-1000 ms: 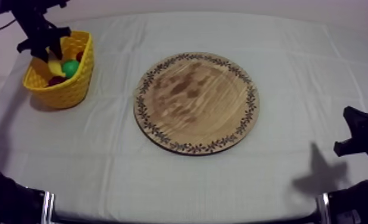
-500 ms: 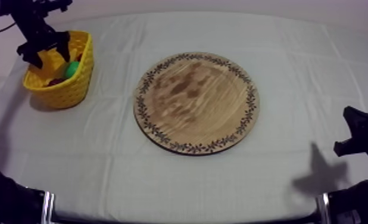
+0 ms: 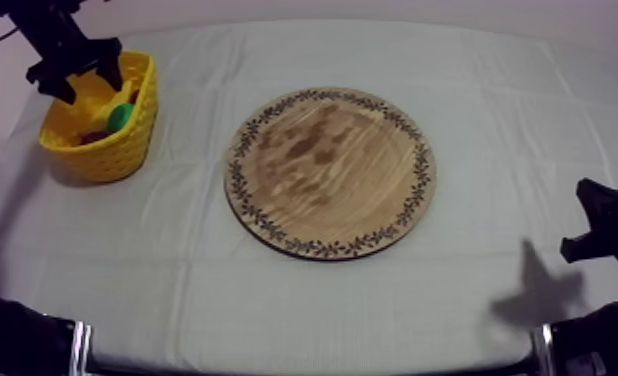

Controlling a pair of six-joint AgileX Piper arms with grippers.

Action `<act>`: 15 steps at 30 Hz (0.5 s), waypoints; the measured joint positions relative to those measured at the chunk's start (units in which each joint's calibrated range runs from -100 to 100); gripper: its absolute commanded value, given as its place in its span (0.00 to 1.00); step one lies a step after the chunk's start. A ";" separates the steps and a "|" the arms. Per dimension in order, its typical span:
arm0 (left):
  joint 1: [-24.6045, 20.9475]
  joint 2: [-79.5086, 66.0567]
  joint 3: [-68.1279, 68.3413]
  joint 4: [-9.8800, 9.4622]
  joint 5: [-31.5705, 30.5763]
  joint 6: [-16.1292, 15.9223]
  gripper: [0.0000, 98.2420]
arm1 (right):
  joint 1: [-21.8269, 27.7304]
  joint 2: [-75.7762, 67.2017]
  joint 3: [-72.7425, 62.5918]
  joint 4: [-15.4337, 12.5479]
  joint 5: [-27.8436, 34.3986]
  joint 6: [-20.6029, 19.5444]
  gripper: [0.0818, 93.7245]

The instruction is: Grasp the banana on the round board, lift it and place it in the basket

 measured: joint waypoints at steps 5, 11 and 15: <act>1.19 -6.93 4.76 0.23 -4.70 -0.04 0.73 | 0.00 0.00 0.00 0.05 -0.11 0.00 0.00; 1.48 -16.95 12.45 -0.03 -11.04 -0.49 0.69 | 0.00 0.00 0.00 0.05 -0.11 0.00 0.00; 1.29 -24.33 18.64 -0.03 -16.53 -0.61 0.63 | 0.00 0.00 0.00 0.05 -0.11 0.00 0.00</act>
